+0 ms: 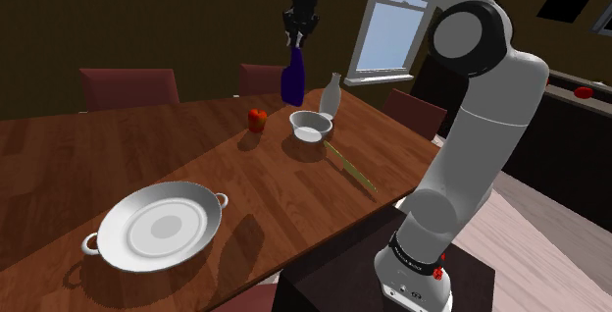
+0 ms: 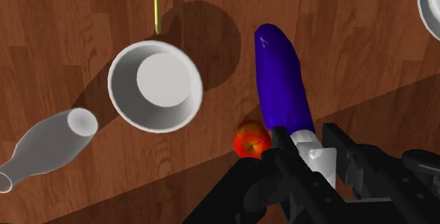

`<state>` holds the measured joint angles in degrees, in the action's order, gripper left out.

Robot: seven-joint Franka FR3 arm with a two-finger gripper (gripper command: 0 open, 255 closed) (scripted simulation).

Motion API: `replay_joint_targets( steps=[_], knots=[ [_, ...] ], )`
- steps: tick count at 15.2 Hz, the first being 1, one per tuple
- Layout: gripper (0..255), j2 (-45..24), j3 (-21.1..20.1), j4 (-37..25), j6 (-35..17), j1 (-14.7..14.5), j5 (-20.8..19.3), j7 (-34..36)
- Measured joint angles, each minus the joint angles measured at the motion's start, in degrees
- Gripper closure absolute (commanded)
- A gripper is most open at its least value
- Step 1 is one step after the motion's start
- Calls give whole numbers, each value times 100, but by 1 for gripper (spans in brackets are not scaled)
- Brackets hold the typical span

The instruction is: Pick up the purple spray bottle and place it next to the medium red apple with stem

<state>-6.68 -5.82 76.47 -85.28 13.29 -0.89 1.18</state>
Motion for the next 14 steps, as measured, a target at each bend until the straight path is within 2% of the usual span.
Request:
replay_joint_targets(
  steps=[14],
  knots=[
    [255, 353, 11, 1545, -1194, 21, 37, -14]
  ],
)
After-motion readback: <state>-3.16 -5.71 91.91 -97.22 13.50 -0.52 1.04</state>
